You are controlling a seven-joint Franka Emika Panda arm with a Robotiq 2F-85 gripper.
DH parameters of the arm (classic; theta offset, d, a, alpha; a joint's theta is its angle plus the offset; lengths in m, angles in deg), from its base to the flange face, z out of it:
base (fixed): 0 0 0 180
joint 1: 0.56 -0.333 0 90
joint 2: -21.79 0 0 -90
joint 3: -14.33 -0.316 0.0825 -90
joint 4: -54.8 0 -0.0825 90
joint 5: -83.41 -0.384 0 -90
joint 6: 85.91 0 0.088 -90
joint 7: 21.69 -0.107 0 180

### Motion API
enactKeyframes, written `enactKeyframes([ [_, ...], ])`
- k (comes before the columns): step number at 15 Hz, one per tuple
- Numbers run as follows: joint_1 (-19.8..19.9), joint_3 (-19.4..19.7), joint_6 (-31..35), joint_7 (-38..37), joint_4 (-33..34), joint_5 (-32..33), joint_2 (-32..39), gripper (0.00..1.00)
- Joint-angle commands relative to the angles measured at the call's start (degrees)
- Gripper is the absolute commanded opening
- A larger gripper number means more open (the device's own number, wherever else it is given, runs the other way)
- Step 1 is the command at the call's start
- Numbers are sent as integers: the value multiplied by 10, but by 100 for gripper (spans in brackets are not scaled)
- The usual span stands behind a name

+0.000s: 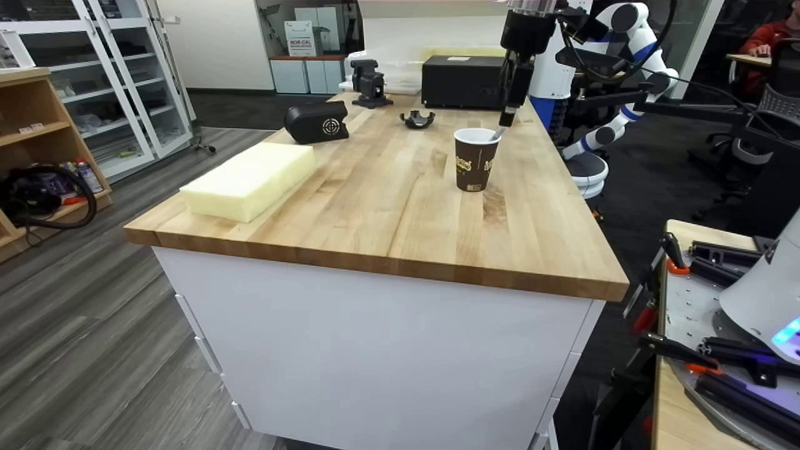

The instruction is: Remove the pen from the brown coffee cup

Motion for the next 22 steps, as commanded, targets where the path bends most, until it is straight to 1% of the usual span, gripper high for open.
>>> enactKeyframes([
  [1, -19, 11, 1, 31, 7, -26, 13, 100],
  [2, -22, 10, -1, 35, 9, -31, 17, 99],
  [3, -24, 10, -2, 38, 9, -35, 19, 91],
  [4, -27, 9, -1, 42, 10, -39, 22, 75],
  [6, -29, 6, -1, 40, 11, -43, 28, 64],
  [7, -30, 5, -2, 38, 12, -42, 30, 55],
  [9, -29, 2, -6, 29, 13, -35, 35, 42],
  [10, -28, 0, -11, 20, 16, -29, 38, 37],
  [15, -22, -6, -18, 2, 23, -9, 45, 4],
  [16, -22, -6, -19, 1, 24, -7, 46, 1],
  [18, -22, -5, -21, 3, 30, -3, 45, 4],
  [19, -21, -5, -22, 1, 33, 0, 45, 2],
  [22, -22, -7, -28, 0, 40, 5, 45, 4],
])
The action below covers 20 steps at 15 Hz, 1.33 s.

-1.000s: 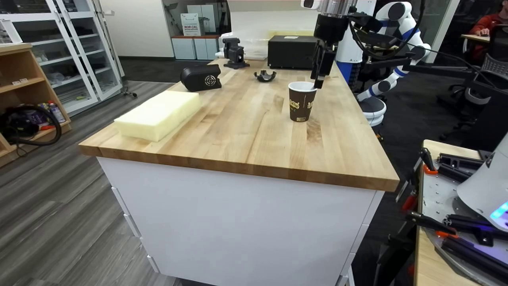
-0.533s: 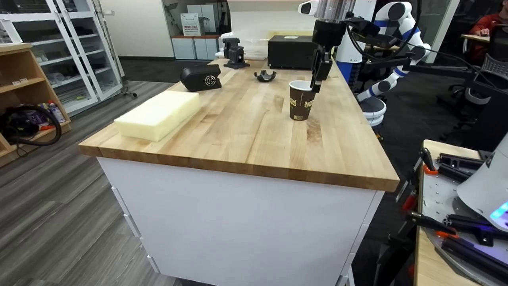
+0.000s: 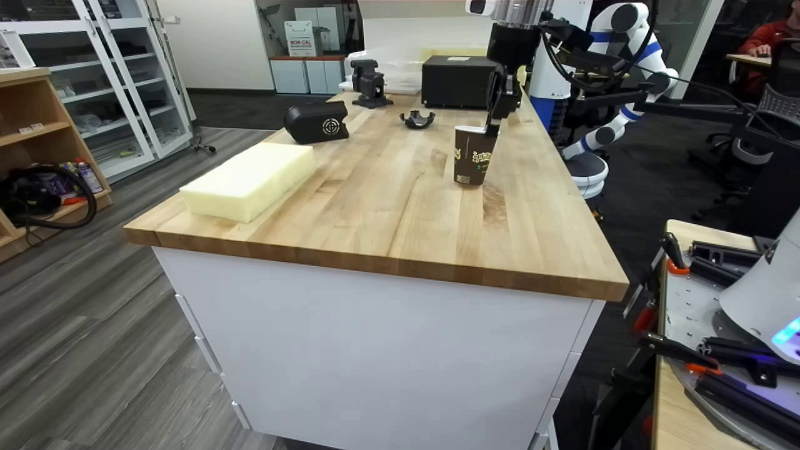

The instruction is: Remove the pen from the brown coffee cup

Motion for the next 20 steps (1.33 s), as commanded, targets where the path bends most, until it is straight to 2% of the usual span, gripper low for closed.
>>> enactKeyframes([
  [1, 2, -6, -24, -19, 17, 17, 6, 4],
  [2, 2, -6, -26, -21, 20, 18, 8, 16],
  [3, 2, -6, -27, -20, 21, 18, 9, 40],
  [5, 2, -6, -30, -19, 24, 18, 11, 44],
  [11, 2, -6, -41, -16, 30, 19, 14, 82],
  [12, 2, -6, -44, -15, 32, 20, 14, 72],
  [13, 2, -6, -45, -13, 32, 21, 13, 74],
  [14, 2, -6, -46, -14, 33, 23, 13, 46],
  [15, 2, -6, -47, -14, 34, 23, 13, 45],
  [20, 2, -6, -48, -12, 39, 24, 15, 12],
])
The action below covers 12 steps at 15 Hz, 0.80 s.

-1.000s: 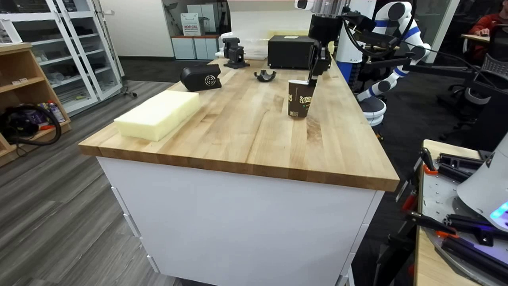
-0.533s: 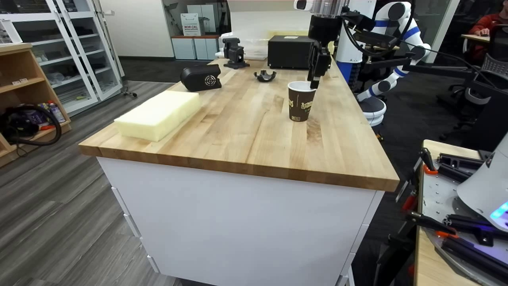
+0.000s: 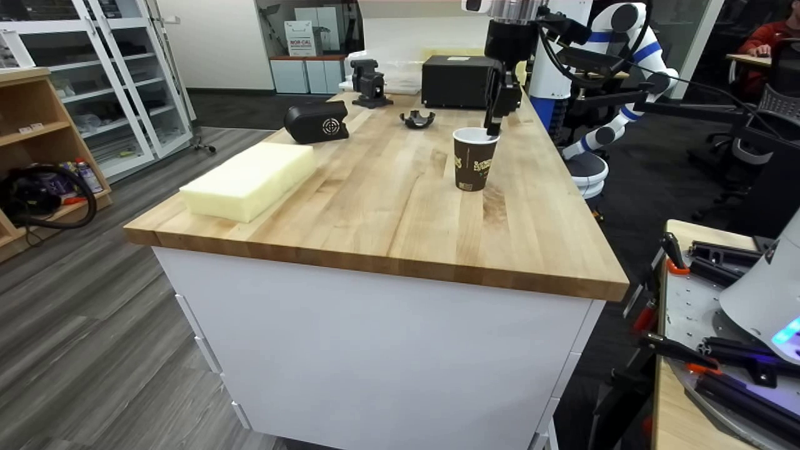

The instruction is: Remove the pen from the brown coffee cup

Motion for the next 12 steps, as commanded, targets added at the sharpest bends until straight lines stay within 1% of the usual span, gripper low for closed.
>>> enactKeyframes([
  [1, 1, -5, -21, -11, 19, 12, 7, 6],
  [2, 1, -5, -21, -11, 19, 12, 7, 0],
  [3, 1, -5, -23, -12, 20, 12, 7, 0],
  [4, 2, -4, -25, -13, 20, 10, 7, 35],
  [5, 2, -4, -26, -12, 21, 10, 8, 31],
  [6, 2, -4, -28, -12, 21, 9, 9, 31],
  [12, 2, -4, -50, -14, 26, 9, 11, 68],
])
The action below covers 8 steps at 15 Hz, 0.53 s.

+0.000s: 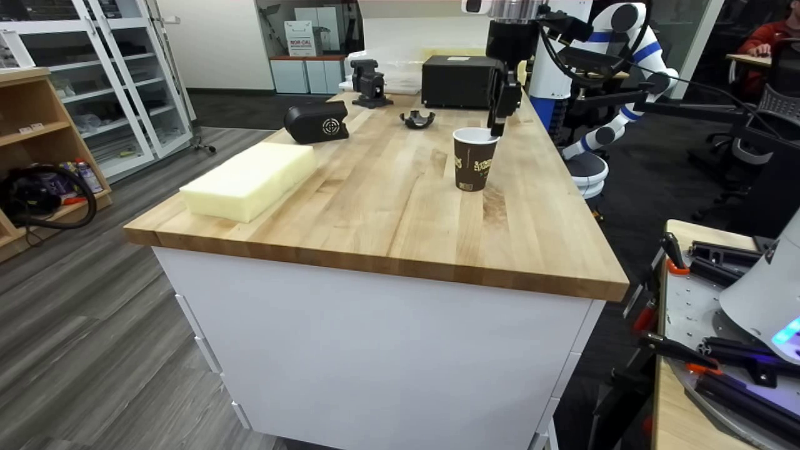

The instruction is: Remove the pen from the brown coffee cup

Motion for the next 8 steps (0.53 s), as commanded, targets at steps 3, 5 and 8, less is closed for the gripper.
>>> enactKeyframes([
  [3, 2, -4, -25, -13, 18, 7, 10, 29],
  [5, 2, -5, -25, -14, 18, 8, 9, 16],
  [8, 1, -5, -24, -14, 18, 8, 10, 0],
])
